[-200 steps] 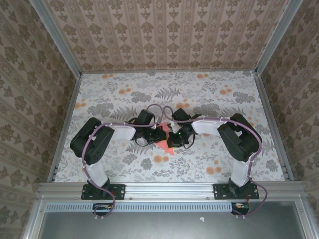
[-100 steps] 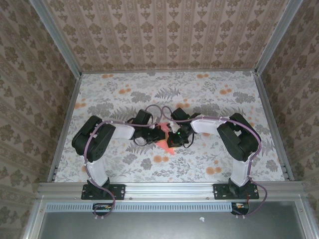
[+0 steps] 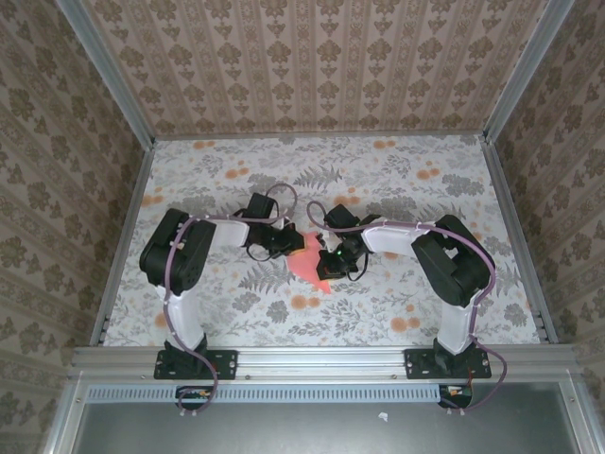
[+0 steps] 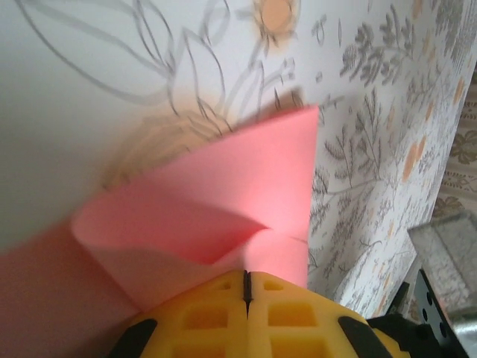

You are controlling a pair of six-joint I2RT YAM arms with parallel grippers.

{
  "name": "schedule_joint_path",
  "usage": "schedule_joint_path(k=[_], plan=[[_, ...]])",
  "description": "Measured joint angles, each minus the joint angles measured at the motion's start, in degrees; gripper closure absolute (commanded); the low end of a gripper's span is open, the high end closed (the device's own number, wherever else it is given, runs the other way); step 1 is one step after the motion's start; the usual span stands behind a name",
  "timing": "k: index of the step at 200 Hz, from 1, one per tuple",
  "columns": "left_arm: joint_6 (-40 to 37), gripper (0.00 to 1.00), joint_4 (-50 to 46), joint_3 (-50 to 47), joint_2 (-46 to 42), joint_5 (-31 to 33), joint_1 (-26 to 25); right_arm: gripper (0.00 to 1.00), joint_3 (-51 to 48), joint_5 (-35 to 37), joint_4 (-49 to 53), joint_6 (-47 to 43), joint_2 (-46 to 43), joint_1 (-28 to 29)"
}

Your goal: Fold a paper plane with a square sheet of paper (fold left side to right side)

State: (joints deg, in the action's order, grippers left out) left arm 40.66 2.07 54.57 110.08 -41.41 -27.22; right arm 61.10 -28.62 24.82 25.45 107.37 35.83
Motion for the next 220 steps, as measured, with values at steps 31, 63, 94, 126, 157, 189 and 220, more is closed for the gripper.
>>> schedule_joint_path(k=[31, 63, 94, 126, 157, 189, 220], plan=[[-1.81, 1.0, -1.64, 2.86, 1.77, -0.46, 2.43, 1.0, 0.0, 0.0, 0.0, 0.02, 0.0, 0.0], [-3.19, 1.0, -2.19, 4.59, 2.95, -0.55, 4.44, 1.0, -0.04, -0.02, -0.07, 0.02, 0.0, 0.0], [-3.89, 0.99, -2.56, 5.22, 3.45, -1.11, 5.25, 1.0, -0.11, -0.09, -0.28, 0.07, 0.0, 0.07], [-5.14, 0.91, -3.21, 6.08, 3.45, -0.33, 6.51, 1.0, -0.59, -0.9, -1.31, 0.59, -0.15, 0.11], [-7.17, 0.83, -5.2, 7.76, 2.78, 2.47, 10.19, 0.92, -1.36, -1.51, -2.95, 1.99, -0.57, 0.11], [-8.59, 0.73, -8.02, 7.5, -3.02, 4.55, 12.22, 0.76, -3.08, -1.44, -5.66, 3.58, -2.34, 0.33], [-8.28, 0.57, -7.26, 2.97, -12.02, 4.98, 11.47, 0.55, -4.57, 1.31, -9.01, 4.74, -9.05, 0.17]])
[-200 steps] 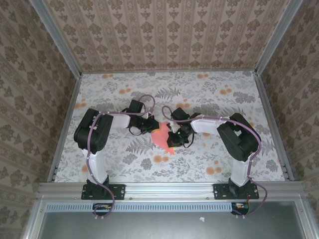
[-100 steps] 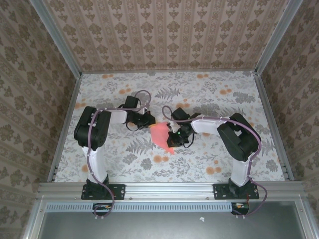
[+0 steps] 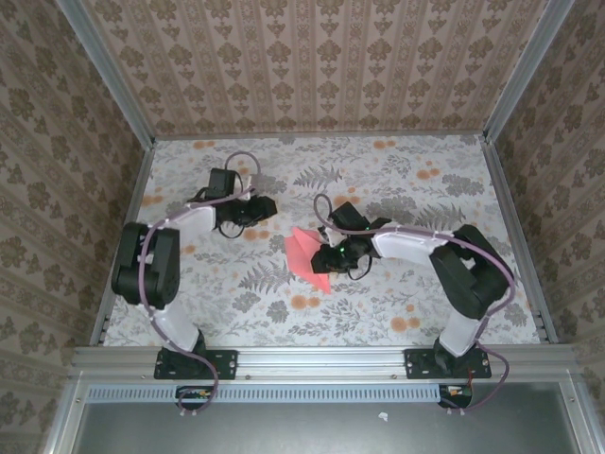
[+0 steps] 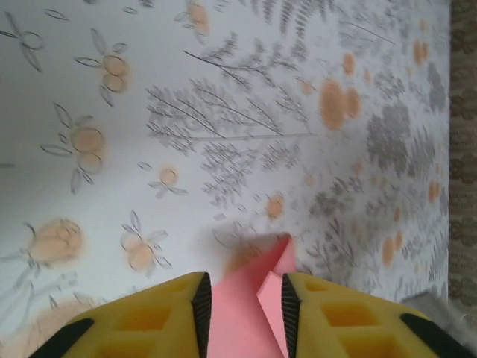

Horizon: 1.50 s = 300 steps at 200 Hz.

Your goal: Fold a paper plane with a square sheet of paper (fold left side to right side)

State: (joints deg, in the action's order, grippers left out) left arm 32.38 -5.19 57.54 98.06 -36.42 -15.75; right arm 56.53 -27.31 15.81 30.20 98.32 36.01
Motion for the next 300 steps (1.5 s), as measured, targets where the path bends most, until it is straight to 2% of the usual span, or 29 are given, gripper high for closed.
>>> schedule_joint_path(k=[16, 41, 87, 141, 162, 198, 216, 233, 267, 300], plan=[[1.53, 0.54, 1.4, -3.89, -3.48, 0.11, -1.36, 0.45, -0.79, 2.14, -2.21, -0.22, -4.28, -0.44], [4.52, 0.51, 2.97, -9.16, -5.88, 0.28, -4.68, 0.39, -1.68, 4.9, -4.68, -0.17, -8.37, -2.05], [8.94, 0.51, 6.62, -11.78, -4.87, 0.85, -10.16, 0.35, -5.09, 6.95, -7.06, 0.07, -9.07, -4.15], [11.23, 0.52, 10.03, -9.42, 3.61, 0.87, -14.05, 0.33, -7.54, 7.43, -7.06, 0.04, -13.18, -5.7], [12.24, 0.59, 11.98, -7.69, 5.66, 0.52, -14.73, 0.3, -8.17, 7.39, -7.1, 0.04, -14.6, -6.56], [12.87, 0.84, 14.27, -6.71, 7.04, 0.39, -15.39, 0.18, -12.04, 5.01, -9.7, 0.92, -16.65, -9.11], [12.72, 0.91, 14.69, -6.12, 7.04, 0.44, -15.39, 0.09, -14.27, 2.75, -11.23, 2.1, -17.88, -11.21], [12.2, 0.95, 14.67, -5.05, 6.88, 0.42, -15.32, 0.0, -15.72, 0.11, -13.53, 3.06, -19.26, -13.35], [9.99, 0.98, 12.57, -2.29, 2.8, -0.59, -13.92, 0.0, -16.52, -6.4, -19.32, 5.7, -20.06, -16.98], [8.5, 0.98, 10.56, 1.84, -5.14, -1.88, -9.94, 0.0, -16.09, -12.22, -24.28, 7.63, -20.04, -18.62]])
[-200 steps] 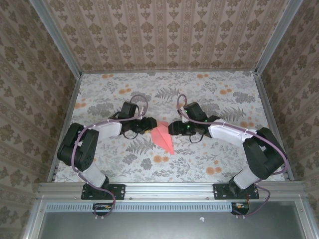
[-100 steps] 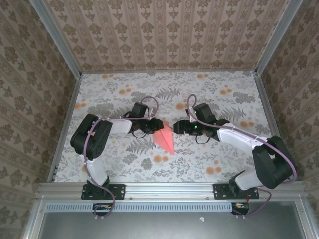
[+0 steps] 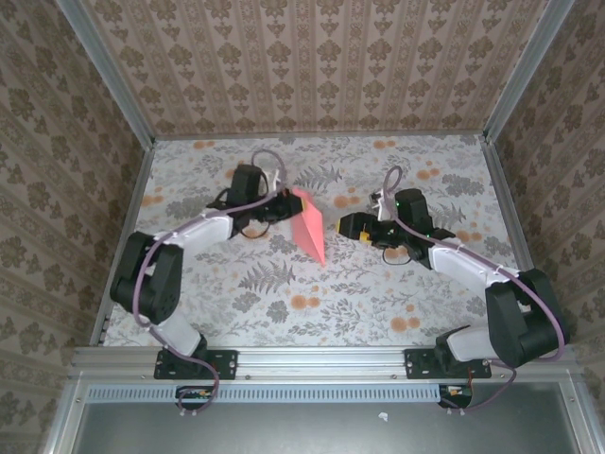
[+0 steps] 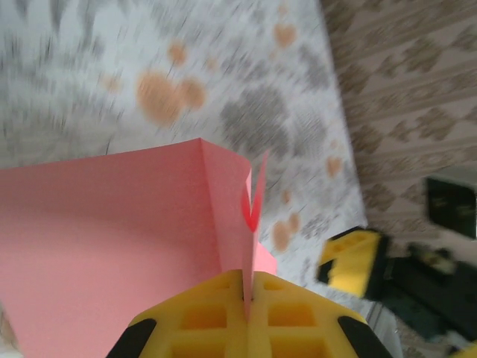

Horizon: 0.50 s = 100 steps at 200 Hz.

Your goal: Fold a paper plane with a square sheet of paper (fold left side to right side)

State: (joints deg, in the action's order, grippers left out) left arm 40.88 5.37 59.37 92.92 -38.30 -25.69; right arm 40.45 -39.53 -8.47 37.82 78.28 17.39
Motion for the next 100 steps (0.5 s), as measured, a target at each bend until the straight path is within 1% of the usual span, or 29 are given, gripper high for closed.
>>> schedule_joint_path(k=[33, 62, 100], plan=[[-0.31, 0.98, 0.07, 4.0, -5.97, -1.75, 3.67, 0.0, 2.14, -6.8, -9.05, 4.0, 2.01, -0.09], [-0.13, 0.97, 0.5, 5.9, -8.61, -4.02, 4.0, 0.0, 5.07, -10.78, -15.08, 6.69, 4.94, 0.66], [1.66, 0.97, 3.1, 6.67, -9.2, -7.65, 3.98, 0.0, 8.52, -13.92, -22.73, 11.13, 9.68, 3.08]])
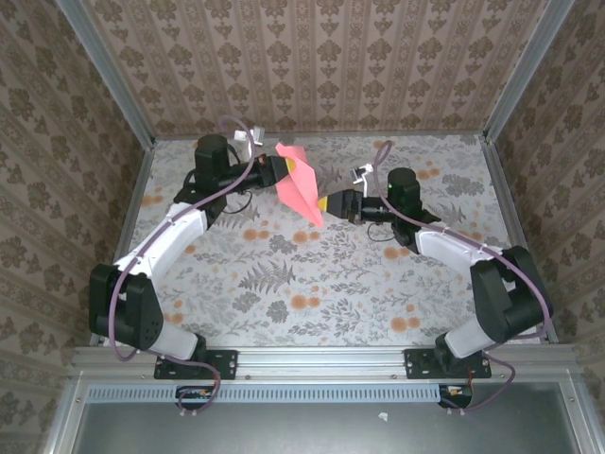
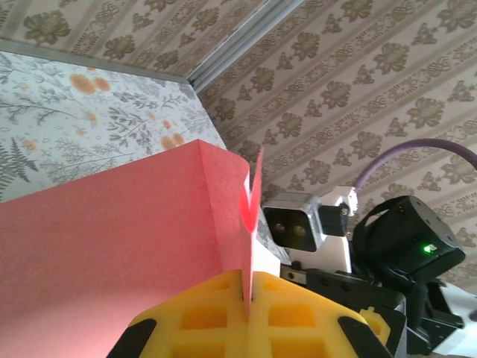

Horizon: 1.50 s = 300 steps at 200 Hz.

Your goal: Fold a paper plane with a square sheet of paper (fold left side to right side)

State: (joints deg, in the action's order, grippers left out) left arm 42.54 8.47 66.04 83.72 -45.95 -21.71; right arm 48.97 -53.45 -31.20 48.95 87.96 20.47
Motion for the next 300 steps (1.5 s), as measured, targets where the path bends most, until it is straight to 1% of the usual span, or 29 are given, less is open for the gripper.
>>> schedule_joint_path(k=[23, 34, 61, 100, 133, 158, 190, 212, 222, 238, 245, 254, 263, 280, 300], plan=[[1.75, 0.97, 1.99, -0.02, -0.02, -1.55, 0.0, 0.01, 0.94, -1.18, -5.92, 4.26, 3.76, 1.22], [2.51, 0.97, 2.84, -0.04, -0.02, -2.19, -0.04, 0.04, 1.29, -1.49, -8.24, 6.27, 5.38, 1.7], [3.39, 0.97, 4.07, -0.31, -0.02, -3.1, -0.04, 0.17, 2.93, -2.54, -11.23, 9.62, 7.63, 2.6], [4.02, 0.97, 4.44, -1.9, -0.02, -3.39, -0.46, 0.35, 5.38, -3.41, -13.62, 11.34, 7.69, 2.8], [4.22, 0.97, 4.44, -2.67, -0.02, -3.37, -0.48, 0.48, 5.7, -3.91, -13.84, 11.47, 7.67, 2.6], [4.22, 0.97, 4.42, -2.71, -0.02, -3.37, -0.48, 0.54, 5.75, -4.0, -13.22, 11.04, 7.67, 2.05], [4.22, 0.97, 4.37, -3.15, -0.02, -3.39, -0.48, 0.64, 5.88, -4.0, -10.71, 9.68, 7.26, 1.44], [4.22, 0.95, 4.22, -3.78, -0.02, -3.37, -0.48, 0.75, 6.23, -4.0, -9.16, 8.59, 6.56, 1.44], [4.22, 0.92, 3.98, -3.85, -0.02, -3.37, -0.48, 0.81, 6.29, -4.0, -8.57, 8.24, 6.25, 1.44], [4.15, 0.9, 3.72, -3.85, -0.02, -3.34, -0.48, 0.87, 6.56, -4.0, -7.02, 7.06, 5.68, 1.44], [3.96, 0.84, 3.52, -3.85, -0.02, -3.34, -0.46, 0.89, 6.6, -4.0, -6.19, 6.43, 5.44, 1.44], [3.1, 0.7, 3.17, -3.85, -0.02, -3.32, -0.42, 0.9, 6.71, -3.98, -4.68, 5.35, 5.05, 1.44], [2.71, 0.6, 2.27, -3.85, -0.07, -3.21, -0.33, 0.91, 6.95, -3.87, -2.45, 4.02, 4.55, 1.44], [-0.13, 0.47, -1.57, -3.87, -0.57, -2.01, 0.22, 0.93, 7.8, -3.13, 4.02, -0.44, 3.04, 1.44], [-3.28, 0.36, -7.13, -4.37, -2.8, 0.61, 2.01, 0.97, 9.44, 0.15, 15.28, -7.93, 0.15, 1.44]])
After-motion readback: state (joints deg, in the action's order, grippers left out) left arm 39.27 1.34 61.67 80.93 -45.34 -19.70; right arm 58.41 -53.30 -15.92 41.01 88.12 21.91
